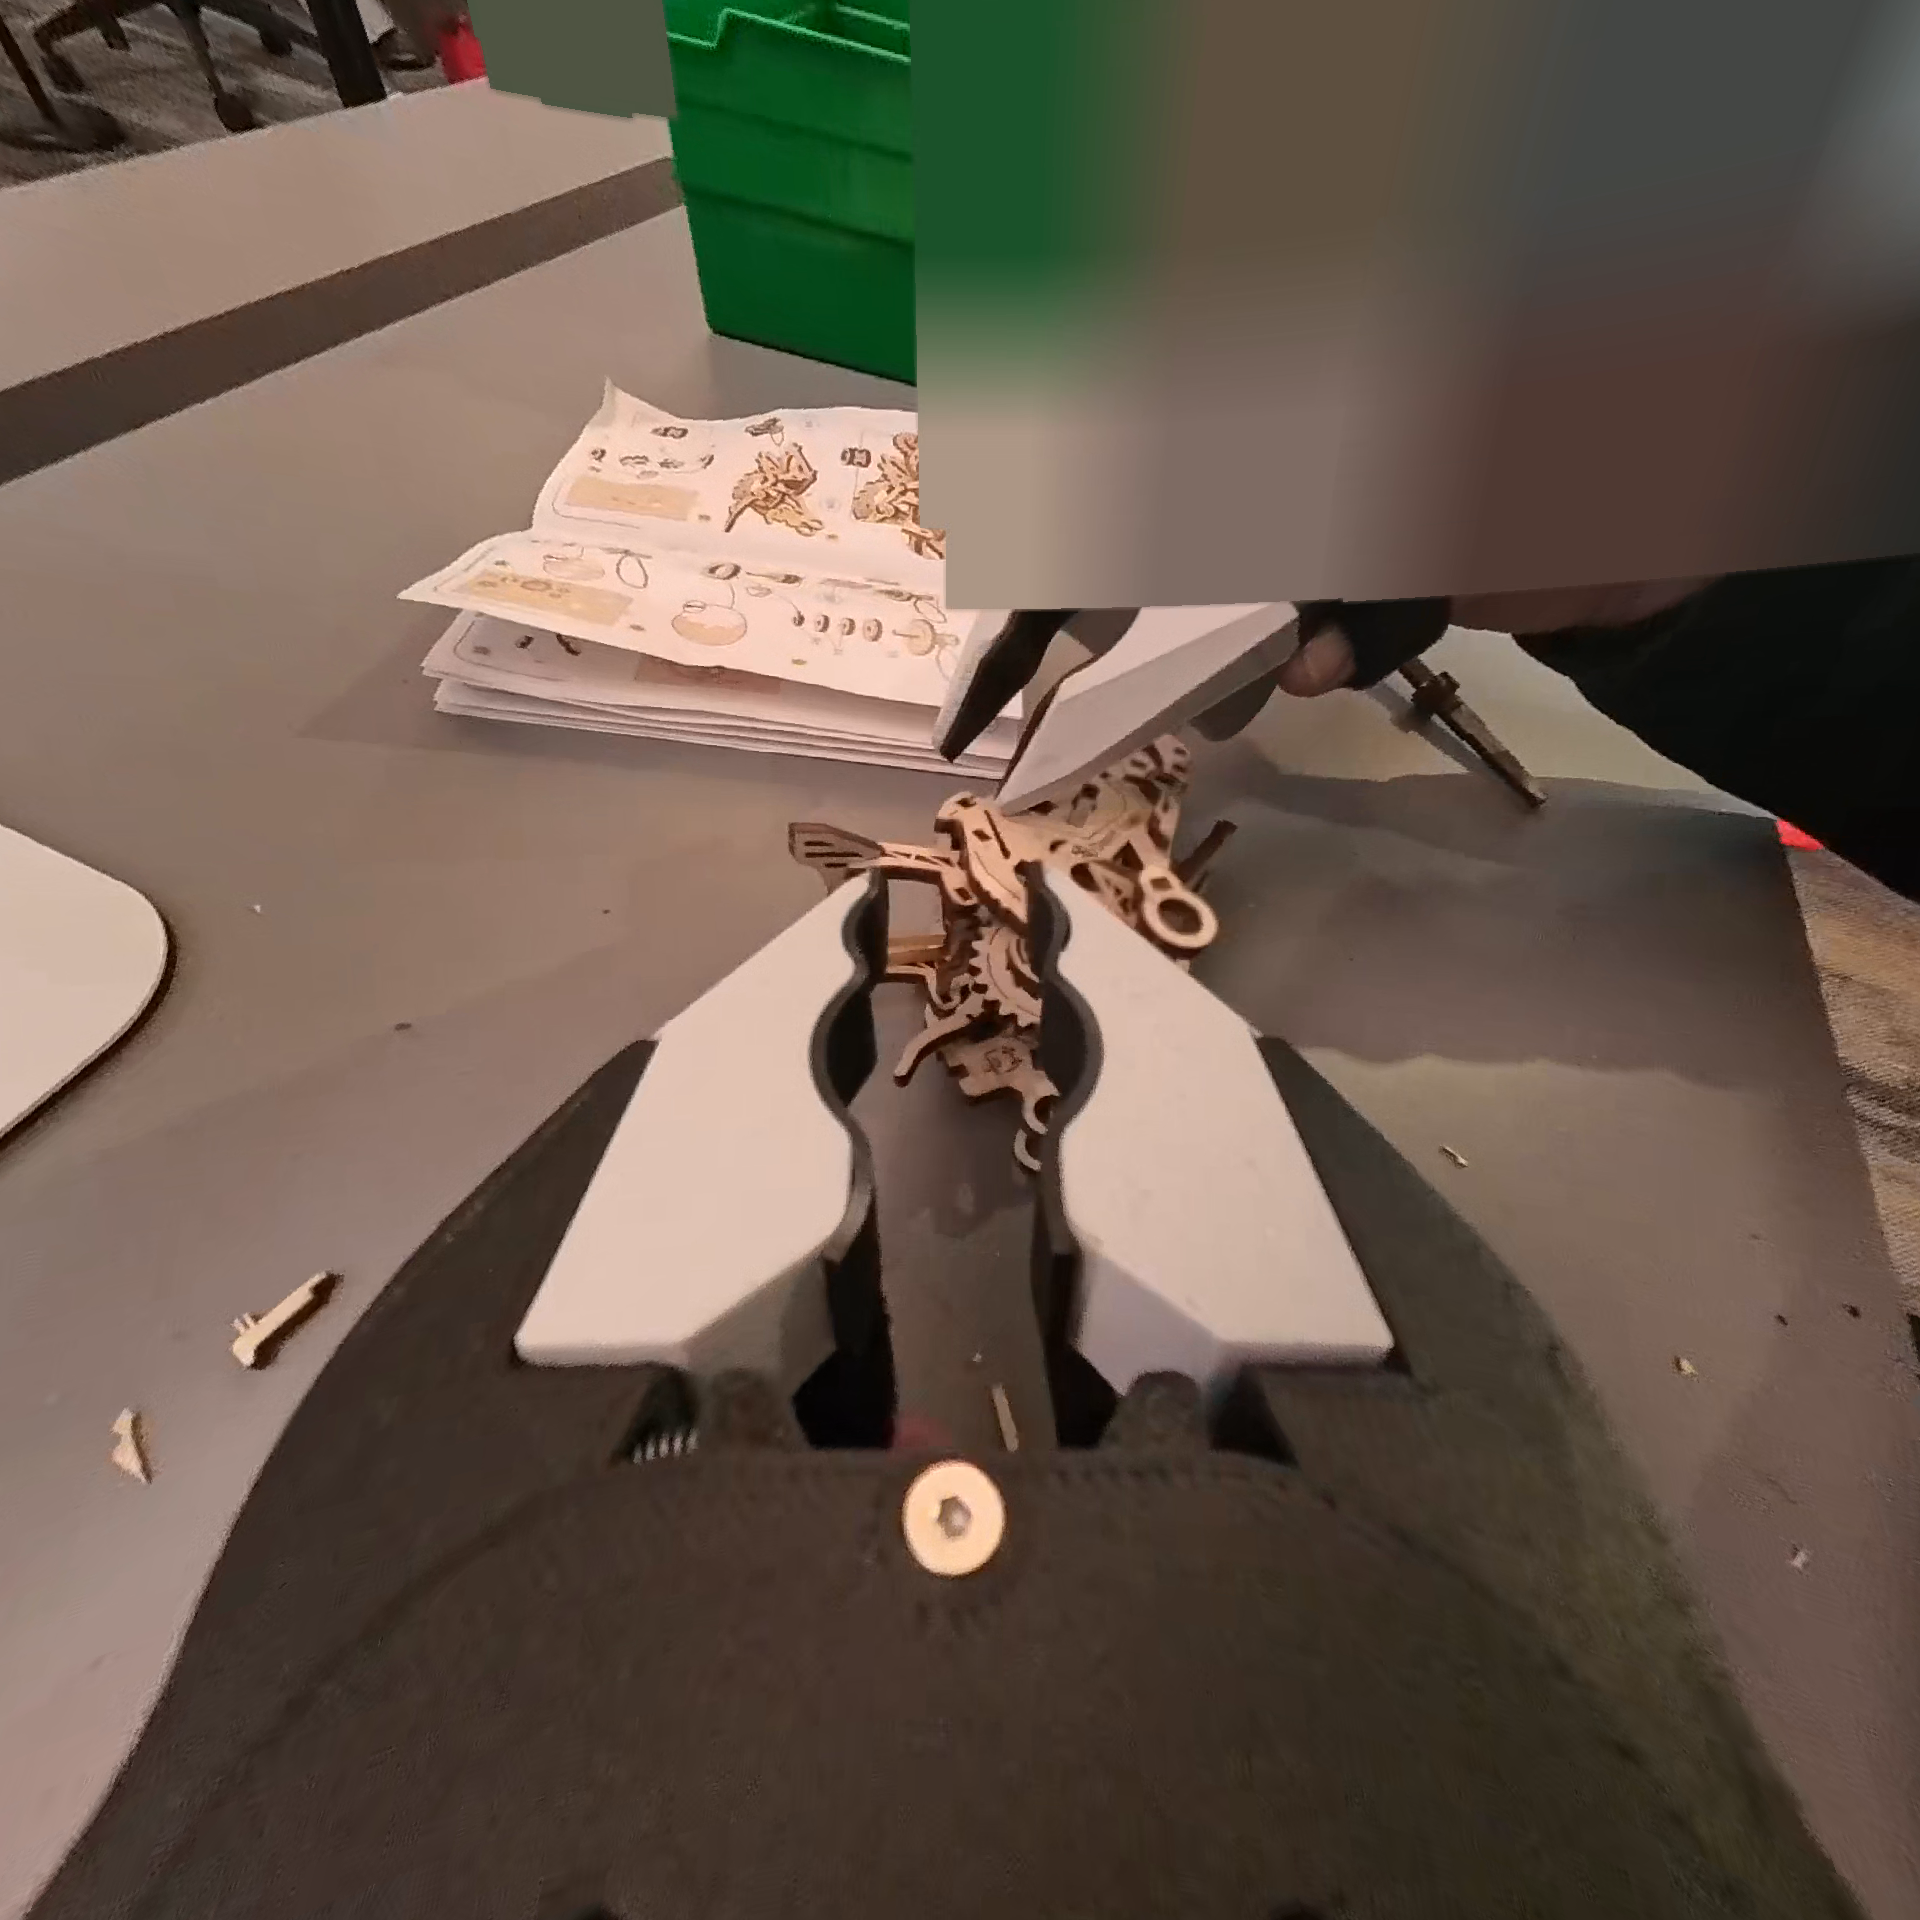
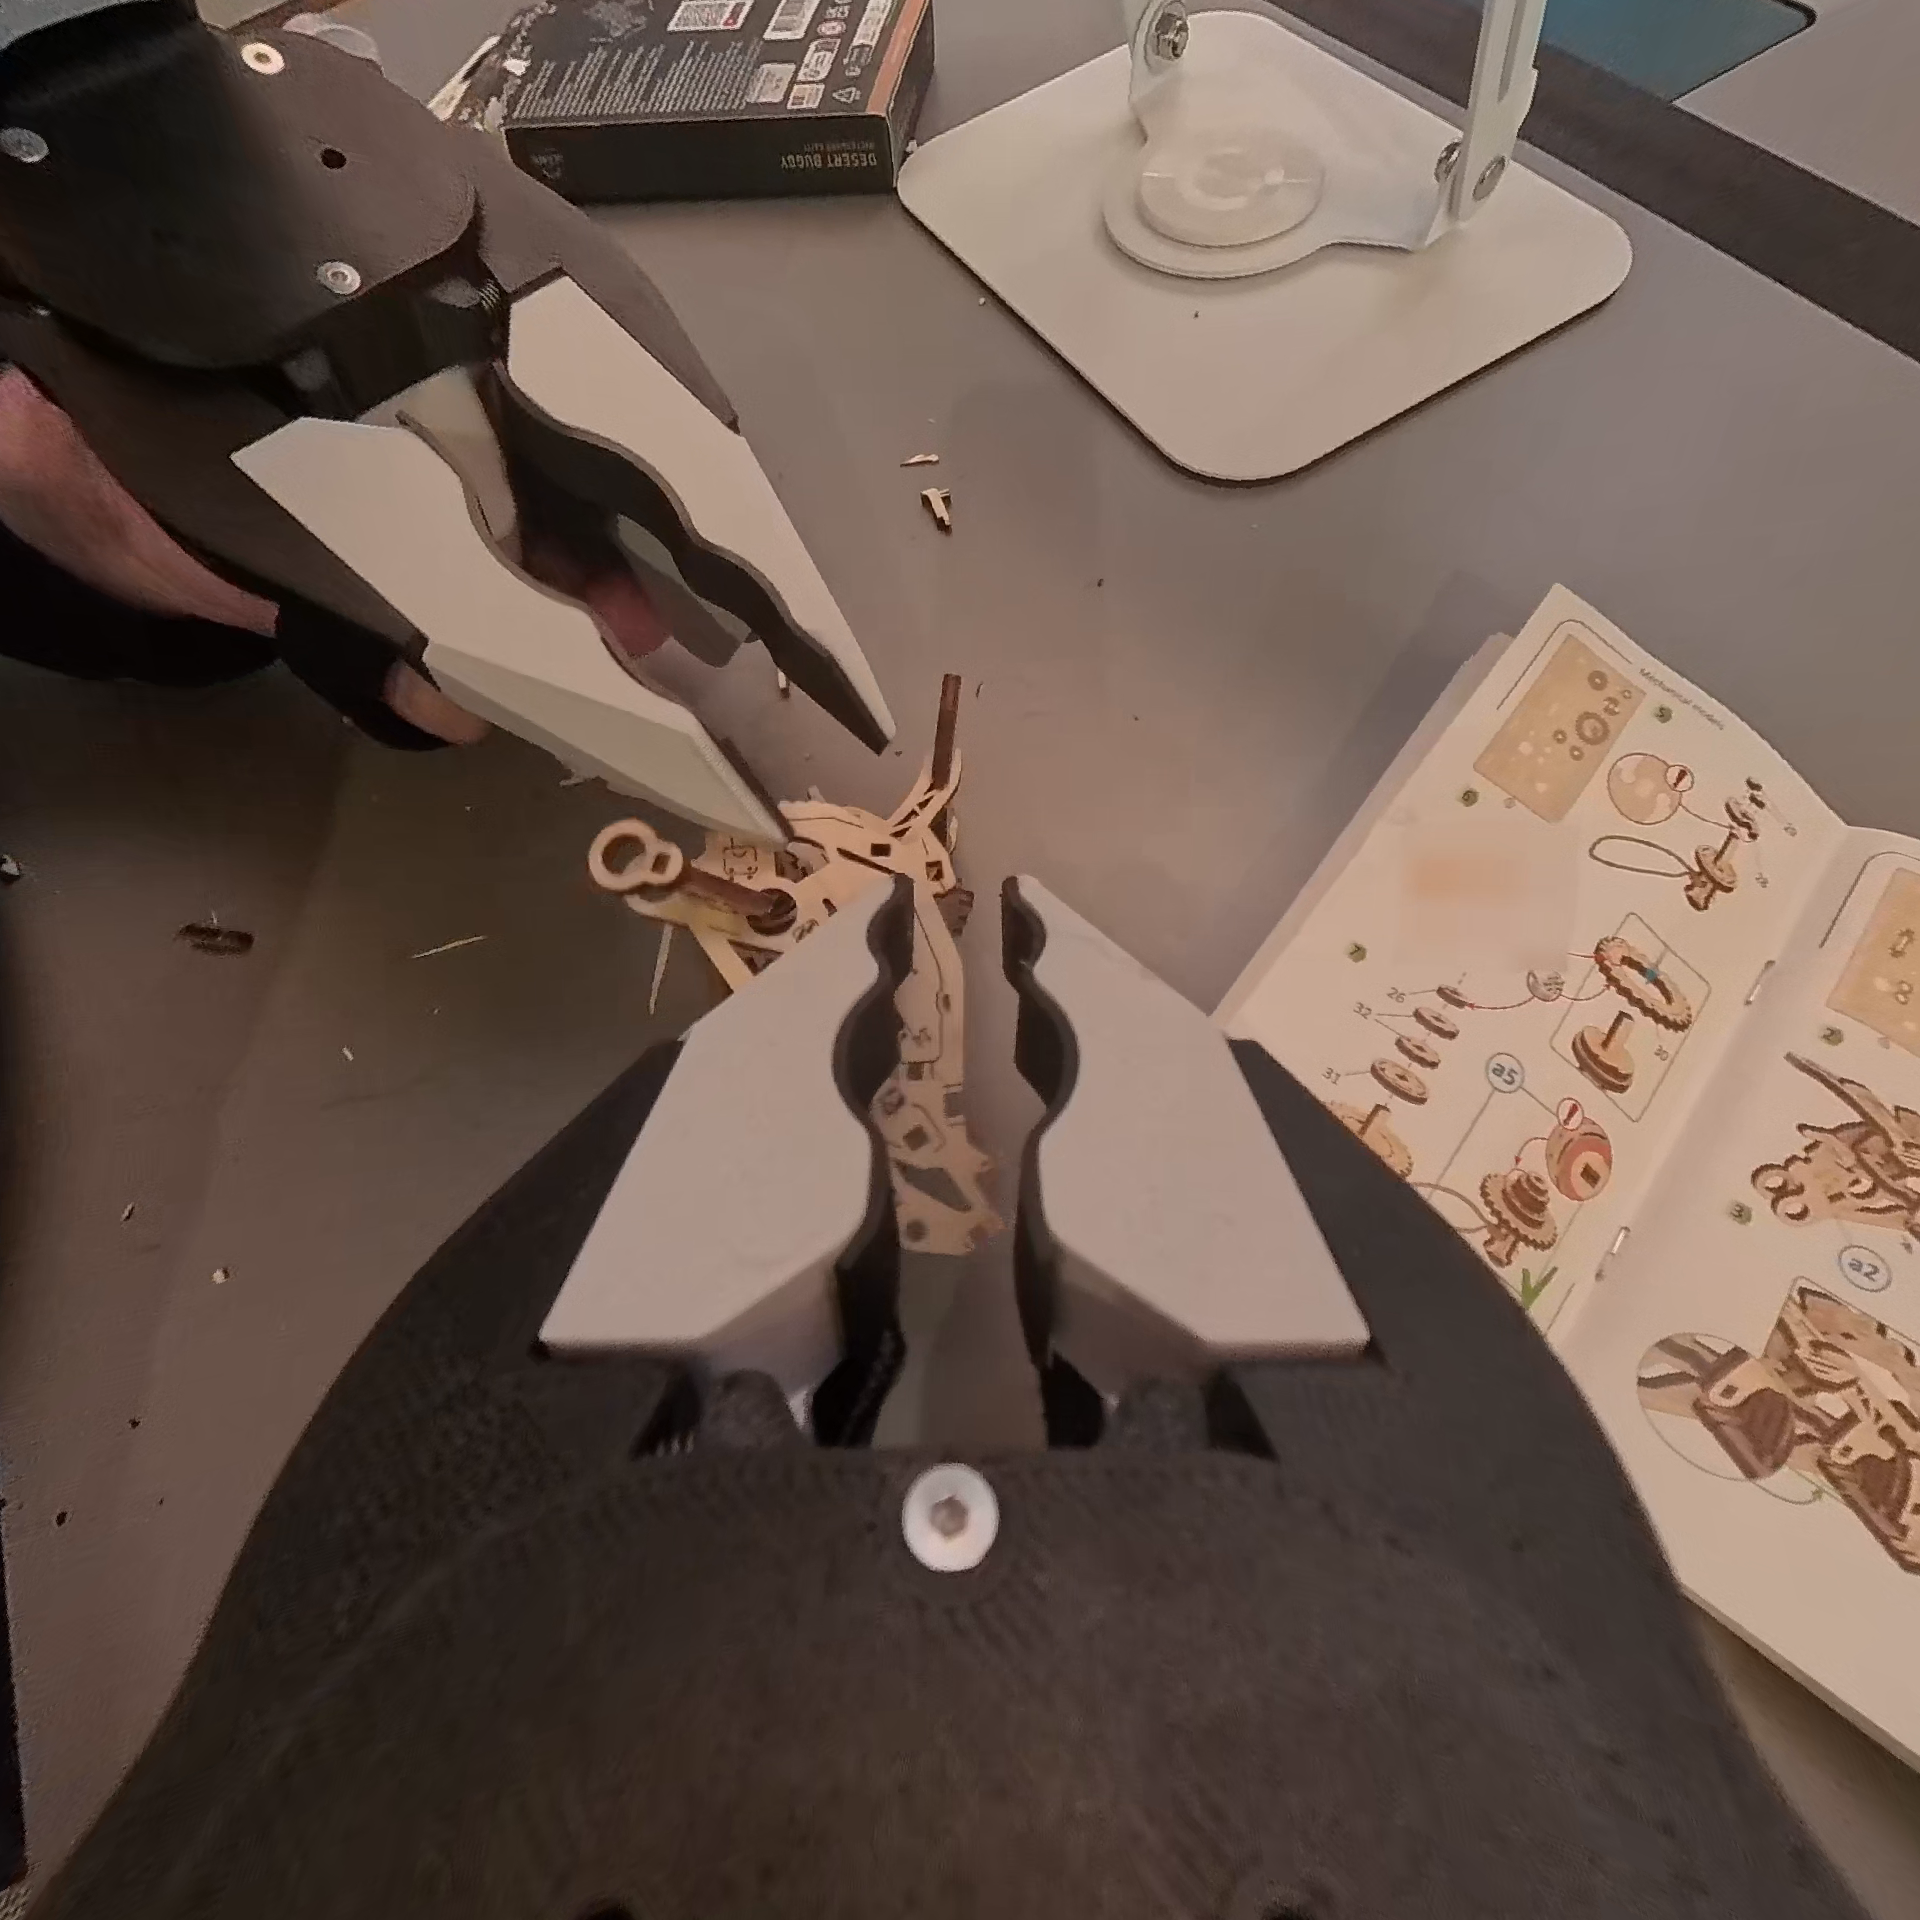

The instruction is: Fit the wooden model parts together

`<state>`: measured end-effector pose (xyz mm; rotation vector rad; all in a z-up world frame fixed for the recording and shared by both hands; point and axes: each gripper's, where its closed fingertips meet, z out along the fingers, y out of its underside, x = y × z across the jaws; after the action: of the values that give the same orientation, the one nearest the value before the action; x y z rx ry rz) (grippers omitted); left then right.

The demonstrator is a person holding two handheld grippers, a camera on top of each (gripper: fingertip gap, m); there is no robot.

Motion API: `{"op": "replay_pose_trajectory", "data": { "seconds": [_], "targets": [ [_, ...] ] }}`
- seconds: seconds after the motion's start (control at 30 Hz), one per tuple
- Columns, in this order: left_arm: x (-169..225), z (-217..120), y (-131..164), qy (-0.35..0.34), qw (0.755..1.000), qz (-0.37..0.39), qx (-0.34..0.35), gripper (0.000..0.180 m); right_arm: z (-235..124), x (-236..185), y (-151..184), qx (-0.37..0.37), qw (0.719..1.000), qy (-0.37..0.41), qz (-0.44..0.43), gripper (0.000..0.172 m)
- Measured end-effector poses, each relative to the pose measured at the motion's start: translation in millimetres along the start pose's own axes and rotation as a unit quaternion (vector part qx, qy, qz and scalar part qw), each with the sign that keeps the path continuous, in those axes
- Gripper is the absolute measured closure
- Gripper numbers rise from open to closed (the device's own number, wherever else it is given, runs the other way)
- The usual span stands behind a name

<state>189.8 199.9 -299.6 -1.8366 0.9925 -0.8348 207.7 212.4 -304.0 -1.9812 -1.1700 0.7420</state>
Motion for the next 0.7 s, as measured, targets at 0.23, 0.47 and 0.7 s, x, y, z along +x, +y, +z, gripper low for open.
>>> {"op": "replay_pose_trajectory", "data": {
  "seconds": [0.23, 0.47, 0.7],
  "targets": [
    [-3.0, -1.7, 0.7, -0.005, 1.000, -0.014, -0.001, 0.158, -11.6, -5.3, -1.6, 0.030, 0.999, -0.011, 0.009, 0.152],
    [-0.9, -1.7, 0.0, -0.008, 1.000, -0.007, -0.003, 0.158, -12.0, -24.0, 14.2, 0.014, 0.998, -0.032, -0.052, 0.134],
    [-1.5, -5.0, 0.7, -0.006, 1.000, -0.008, -0.006, 0.157, -4.9, -24.4, 9.4, 0.014, 0.997, -0.039, -0.072, 0.138]
  ]
}}
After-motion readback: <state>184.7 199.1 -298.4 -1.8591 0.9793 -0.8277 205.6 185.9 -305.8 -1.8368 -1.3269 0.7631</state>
